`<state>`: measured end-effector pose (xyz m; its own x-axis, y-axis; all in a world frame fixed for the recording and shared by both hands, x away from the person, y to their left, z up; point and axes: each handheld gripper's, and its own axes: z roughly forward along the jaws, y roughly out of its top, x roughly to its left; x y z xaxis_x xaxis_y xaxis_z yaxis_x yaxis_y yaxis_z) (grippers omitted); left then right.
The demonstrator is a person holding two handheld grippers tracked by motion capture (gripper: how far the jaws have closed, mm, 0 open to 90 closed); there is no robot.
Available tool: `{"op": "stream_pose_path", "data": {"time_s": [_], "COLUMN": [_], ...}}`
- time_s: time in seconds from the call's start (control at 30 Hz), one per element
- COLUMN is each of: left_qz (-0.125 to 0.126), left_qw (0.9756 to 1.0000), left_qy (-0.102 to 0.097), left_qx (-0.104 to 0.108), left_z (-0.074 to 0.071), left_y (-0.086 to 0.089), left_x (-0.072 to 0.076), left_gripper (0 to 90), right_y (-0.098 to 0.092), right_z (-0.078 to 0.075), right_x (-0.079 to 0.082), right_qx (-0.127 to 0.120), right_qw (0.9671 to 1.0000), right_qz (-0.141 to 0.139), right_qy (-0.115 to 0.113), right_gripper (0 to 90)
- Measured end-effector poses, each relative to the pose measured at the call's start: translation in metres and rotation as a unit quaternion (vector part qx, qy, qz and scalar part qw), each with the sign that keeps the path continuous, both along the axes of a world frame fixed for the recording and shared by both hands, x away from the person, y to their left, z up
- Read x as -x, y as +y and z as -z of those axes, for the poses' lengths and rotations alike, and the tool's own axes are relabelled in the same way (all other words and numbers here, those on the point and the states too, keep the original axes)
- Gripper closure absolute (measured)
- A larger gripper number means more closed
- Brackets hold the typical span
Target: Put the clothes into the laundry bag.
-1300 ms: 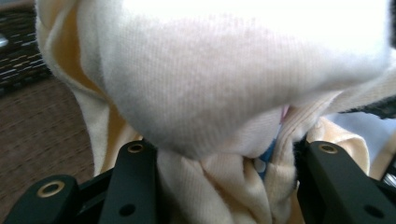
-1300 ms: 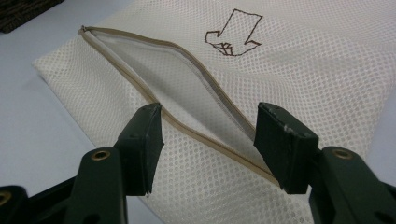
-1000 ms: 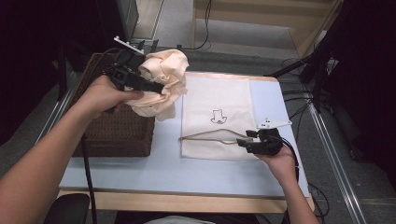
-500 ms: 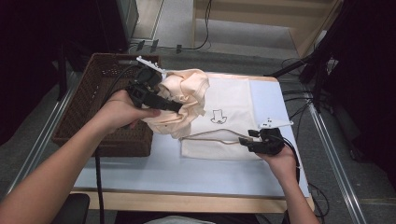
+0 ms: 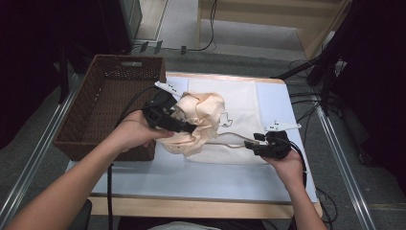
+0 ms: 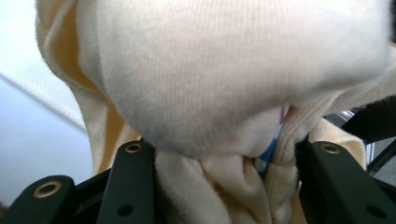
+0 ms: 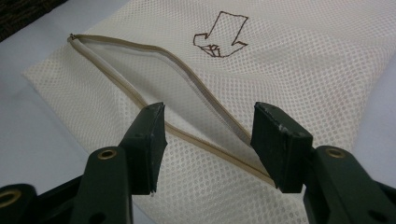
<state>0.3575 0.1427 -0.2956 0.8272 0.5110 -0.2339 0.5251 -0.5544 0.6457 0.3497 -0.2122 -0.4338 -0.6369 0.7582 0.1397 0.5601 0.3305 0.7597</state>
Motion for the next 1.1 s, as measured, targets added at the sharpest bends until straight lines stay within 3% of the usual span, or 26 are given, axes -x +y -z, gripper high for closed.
{"op": "stream_pose_path", "data": {"time_s": [0.13, 0.17, 0.37, 0.47, 0.87, 1.0, 1.03, 1.1], "left_qz": [0.010, 0.024, 0.052, 0.057, 0.067, 0.069, 0.069, 0.079], "left_qw": [0.9999, 0.9996, 0.9972, 0.9976, 0.9967, 0.9966, 0.9966, 0.9950], "left_qy": [0.003, 0.016, 0.053, 0.040, 0.044, 0.041, 0.041, 0.058], "left_qx": [-0.001, 0.003, 0.008, 0.007, 0.008, -0.017, -0.017, -0.019], "left_z": [0.006, 0.010, 0.026, 0.031, 0.049, 0.071, 0.071, 0.088], "left_y": [-0.006, -0.009, -0.021, -0.026, -0.034, -0.040, -0.040, -0.044], "left_x": [0.003, 0.004, 0.006, 0.011, 0.029, 0.033, 0.033, 0.032], "left_gripper": [54.2, 54.1, 54.7, 55.0, 54.9, 54.7, 54.6, 54.6], "right_y": [0.000, 0.000, 0.000, 0.001, 0.002, 0.005, 0.005, 0.008], "right_z": [0.000, 0.000, 0.000, 0.000, 0.000, 0.000, 0.000, 0.000], "right_x": [0.000, 0.000, 0.000, 0.000, 0.000, 0.000, 0.000, -0.001], "right_qx": [0.000, 0.000, -0.002, -0.001, 0.002, 0.002, 0.002, 0.004], "right_qw": [1.0000, 1.0000, 1.0000, 1.0000, 1.0000, 0.9999, 0.9999, 0.9999], "right_qz": [-0.001, -0.001, -0.001, -0.001, -0.004, -0.010, -0.010, -0.011], "right_qy": [0.000, 0.000, 0.002, 0.002, 0.000, -0.001, -0.001, -0.002], "right_gripper": [46.1, 46.1, 46.1, 46.1, 46.4, 46.6, 46.6, 46.6]}}
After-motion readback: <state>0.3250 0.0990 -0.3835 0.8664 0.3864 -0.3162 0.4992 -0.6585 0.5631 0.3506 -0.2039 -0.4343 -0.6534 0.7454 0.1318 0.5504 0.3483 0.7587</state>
